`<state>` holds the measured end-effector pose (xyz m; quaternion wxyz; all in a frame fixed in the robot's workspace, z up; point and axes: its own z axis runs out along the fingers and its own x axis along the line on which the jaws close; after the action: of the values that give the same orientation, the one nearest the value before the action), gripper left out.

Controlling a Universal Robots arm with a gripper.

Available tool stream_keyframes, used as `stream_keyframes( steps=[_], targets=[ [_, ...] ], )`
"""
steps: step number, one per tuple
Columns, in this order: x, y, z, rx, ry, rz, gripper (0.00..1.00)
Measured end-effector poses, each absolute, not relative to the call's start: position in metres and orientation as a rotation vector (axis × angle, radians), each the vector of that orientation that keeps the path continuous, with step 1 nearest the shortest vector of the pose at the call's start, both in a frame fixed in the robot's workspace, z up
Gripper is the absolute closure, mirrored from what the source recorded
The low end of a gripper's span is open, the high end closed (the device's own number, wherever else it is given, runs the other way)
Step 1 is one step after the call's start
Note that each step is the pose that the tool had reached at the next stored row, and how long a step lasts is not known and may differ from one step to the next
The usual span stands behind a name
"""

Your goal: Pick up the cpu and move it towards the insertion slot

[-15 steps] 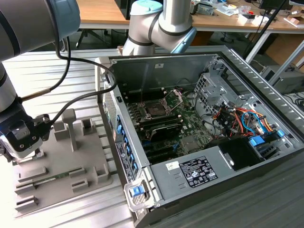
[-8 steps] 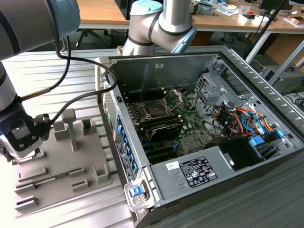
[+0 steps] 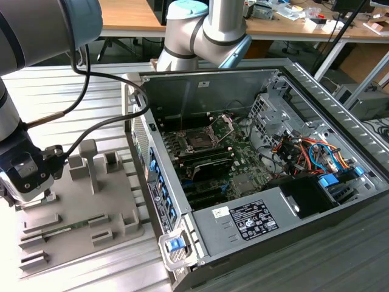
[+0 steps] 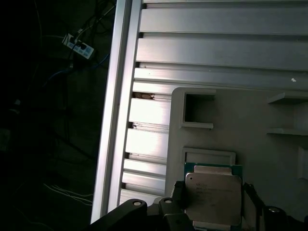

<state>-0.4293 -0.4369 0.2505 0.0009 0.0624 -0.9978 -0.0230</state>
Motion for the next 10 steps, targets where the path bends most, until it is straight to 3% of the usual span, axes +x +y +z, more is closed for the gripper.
stream_keyframes(
  steps=[10],
  targets=[
    [-0.4293, -0.4369, 0.2573, 0.196, -3.133, -0.077, 0.45]
  ],
)
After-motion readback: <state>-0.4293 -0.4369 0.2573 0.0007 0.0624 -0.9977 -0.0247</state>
